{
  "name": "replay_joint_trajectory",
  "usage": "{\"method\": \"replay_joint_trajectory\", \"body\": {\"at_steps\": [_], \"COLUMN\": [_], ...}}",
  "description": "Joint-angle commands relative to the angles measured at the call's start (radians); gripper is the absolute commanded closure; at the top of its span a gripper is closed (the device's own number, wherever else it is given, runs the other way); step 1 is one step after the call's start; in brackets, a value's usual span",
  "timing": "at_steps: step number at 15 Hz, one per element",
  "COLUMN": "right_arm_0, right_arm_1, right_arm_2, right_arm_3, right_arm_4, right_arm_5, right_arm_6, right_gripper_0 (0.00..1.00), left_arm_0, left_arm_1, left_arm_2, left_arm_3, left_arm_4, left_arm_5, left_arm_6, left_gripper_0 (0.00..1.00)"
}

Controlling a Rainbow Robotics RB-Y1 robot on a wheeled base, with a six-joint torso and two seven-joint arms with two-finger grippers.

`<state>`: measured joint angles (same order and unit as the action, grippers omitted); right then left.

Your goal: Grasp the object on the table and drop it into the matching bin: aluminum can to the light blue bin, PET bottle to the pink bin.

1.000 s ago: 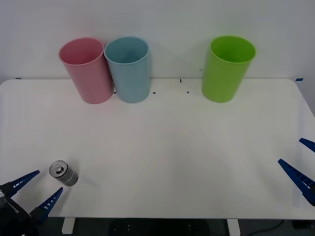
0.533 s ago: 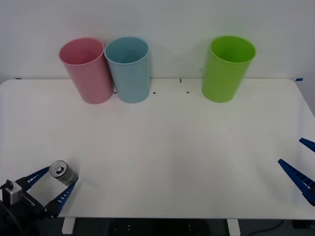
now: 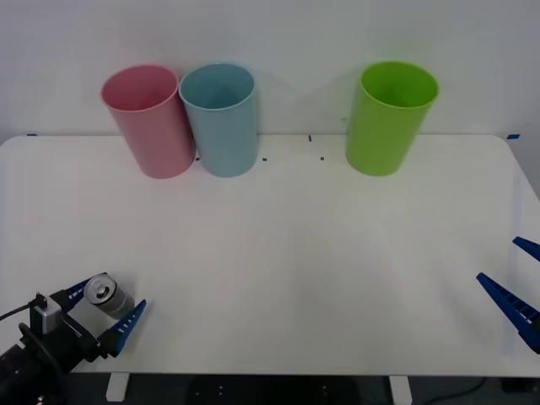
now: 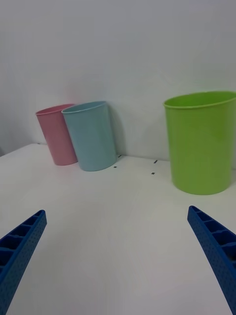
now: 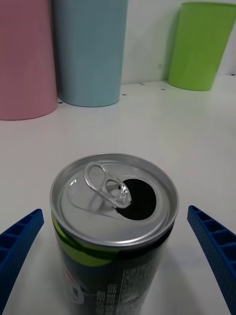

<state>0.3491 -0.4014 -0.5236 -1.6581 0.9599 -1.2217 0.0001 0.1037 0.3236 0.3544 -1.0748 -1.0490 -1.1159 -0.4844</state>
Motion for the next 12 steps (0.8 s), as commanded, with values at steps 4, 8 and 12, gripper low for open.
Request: {"method": "replay_joint_trajectory", "body": {"at_steps": [4,8,12], "right_arm_0": [0.0,0.0,0.0], "right_arm_1": [0.0,0.0,0.0], "right_arm_2": [0.0,0.0,0.0], "right_arm_3": [0.0,0.0,0.0], "right_arm_4": [0.0,0.0,0.0], "right_arm_5": [0.0,0.0,0.0], "right_arm_6": [0.0,0.0,0.0], "right_gripper_0": [0.0,0.0,0.0], "left_arm_0": [-0.009,-0.009,-0.009], "left_arm_1": [0.0,0.0,0.0], "left_arm_2": [-0.011,-0.011,-0.006], "left_arm_3": [0.003,0.001,0.001], "left_arm_4": [-0.003,-0.003,-0.003], "left_arm_5": [0.007,0.007,0.007], "left_arm_6": [-0.002,-0.002,-0.005], "left_gripper_0": [0.0,0.0,1.0]}}
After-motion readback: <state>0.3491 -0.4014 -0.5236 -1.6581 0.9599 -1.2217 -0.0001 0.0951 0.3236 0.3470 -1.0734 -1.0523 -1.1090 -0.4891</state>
